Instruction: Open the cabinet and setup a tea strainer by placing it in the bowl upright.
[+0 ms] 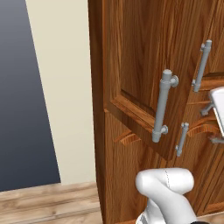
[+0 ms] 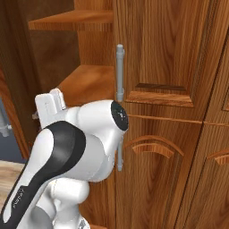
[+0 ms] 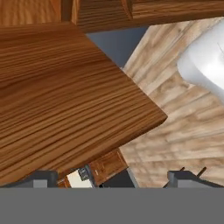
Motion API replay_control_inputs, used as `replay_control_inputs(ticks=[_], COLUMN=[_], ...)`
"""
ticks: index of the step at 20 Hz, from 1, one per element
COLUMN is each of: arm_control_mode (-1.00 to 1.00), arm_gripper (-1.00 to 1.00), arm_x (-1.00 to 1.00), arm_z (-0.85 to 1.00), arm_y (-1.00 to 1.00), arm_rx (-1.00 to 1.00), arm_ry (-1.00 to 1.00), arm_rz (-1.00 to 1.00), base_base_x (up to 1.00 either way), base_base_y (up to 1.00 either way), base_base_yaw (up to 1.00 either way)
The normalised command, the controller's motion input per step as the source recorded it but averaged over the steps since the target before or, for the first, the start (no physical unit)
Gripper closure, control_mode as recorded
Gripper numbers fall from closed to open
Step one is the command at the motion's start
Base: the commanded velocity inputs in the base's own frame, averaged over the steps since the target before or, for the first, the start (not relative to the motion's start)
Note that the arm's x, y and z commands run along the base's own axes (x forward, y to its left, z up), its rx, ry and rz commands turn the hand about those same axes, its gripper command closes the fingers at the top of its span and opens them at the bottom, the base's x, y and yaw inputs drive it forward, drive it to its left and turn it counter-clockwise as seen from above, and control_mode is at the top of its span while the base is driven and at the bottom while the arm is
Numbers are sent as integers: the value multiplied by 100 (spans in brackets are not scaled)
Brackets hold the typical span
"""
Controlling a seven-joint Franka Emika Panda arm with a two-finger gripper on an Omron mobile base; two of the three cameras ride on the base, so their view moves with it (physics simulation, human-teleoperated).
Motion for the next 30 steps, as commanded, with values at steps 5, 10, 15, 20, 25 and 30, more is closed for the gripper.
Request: replay_control_inputs(ticks=[5,10,15,20,25,30], arm_control_mode=[-100,-100,-100,-100,-100,-100], arm_gripper=[-100,-100,-100,-100,-100,-100], arm_x=[46,47,11,0,0,0], arm_z=[0,0,0,0,-8,-20], arm_y=[6,20,42,59,63,71], arm_rx=[13,1,0,0,0,0], arm_ry=[0,7,1,0,0,4], arm_rz=[7,0,0,0,0,0], base_base_x=[0,0,0,0,0,0], base_base_y=[0,0,0,0,0,0], base_base_yaw=[0,0,0,0,0,0])
